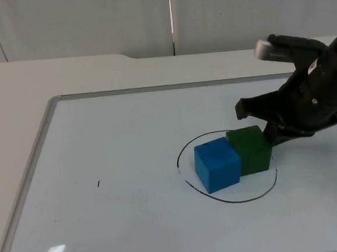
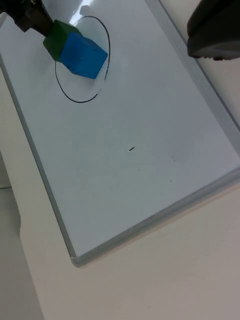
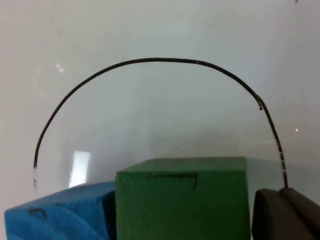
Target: Push the two cubes into the marked area.
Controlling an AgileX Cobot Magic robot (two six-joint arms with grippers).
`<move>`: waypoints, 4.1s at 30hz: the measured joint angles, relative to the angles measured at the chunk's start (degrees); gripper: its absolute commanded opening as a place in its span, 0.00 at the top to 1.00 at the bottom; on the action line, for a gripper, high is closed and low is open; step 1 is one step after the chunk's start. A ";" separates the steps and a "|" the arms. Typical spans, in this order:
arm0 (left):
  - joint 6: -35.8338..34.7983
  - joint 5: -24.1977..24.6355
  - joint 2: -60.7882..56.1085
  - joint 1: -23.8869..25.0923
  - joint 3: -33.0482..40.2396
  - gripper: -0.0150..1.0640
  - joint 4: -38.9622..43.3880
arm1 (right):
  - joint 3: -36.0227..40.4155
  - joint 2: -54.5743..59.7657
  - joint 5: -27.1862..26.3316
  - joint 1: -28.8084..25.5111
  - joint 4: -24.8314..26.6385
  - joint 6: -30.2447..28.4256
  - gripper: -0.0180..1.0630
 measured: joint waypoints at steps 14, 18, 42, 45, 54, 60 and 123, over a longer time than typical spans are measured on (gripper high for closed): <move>0.00 0.00 0.00 0.00 0.00 0.99 0.00 | 0.00 -8.25 0.60 0.04 -10.51 0.00 0.98; 0.00 0.00 0.00 0.00 0.00 0.99 0.00 | 0.00 -14.84 0.72 0.04 -12.67 0.00 0.98; 0.00 0.00 0.00 0.00 0.00 0.99 0.00 | 5.25 -46.00 9.70 0.04 -15.57 -10.62 0.98; 0.00 0.00 0.00 0.00 0.00 0.99 0.00 | 8.85 -47.83 8.32 0.04 -15.57 -10.99 0.98; 0.00 0.00 0.00 0.00 0.00 0.99 0.00 | 20.48 -59.33 5.88 0.04 -15.45 -10.80 0.98; 0.00 0.00 0.00 0.00 0.00 0.99 0.00 | 25.47 -69.39 6.93 0.04 -15.36 -10.69 0.98; 0.11 0.00 0.00 0.00 0.00 0.99 0.00 | 30.39 -111.90 45.64 0.04 -18.07 -3.44 0.98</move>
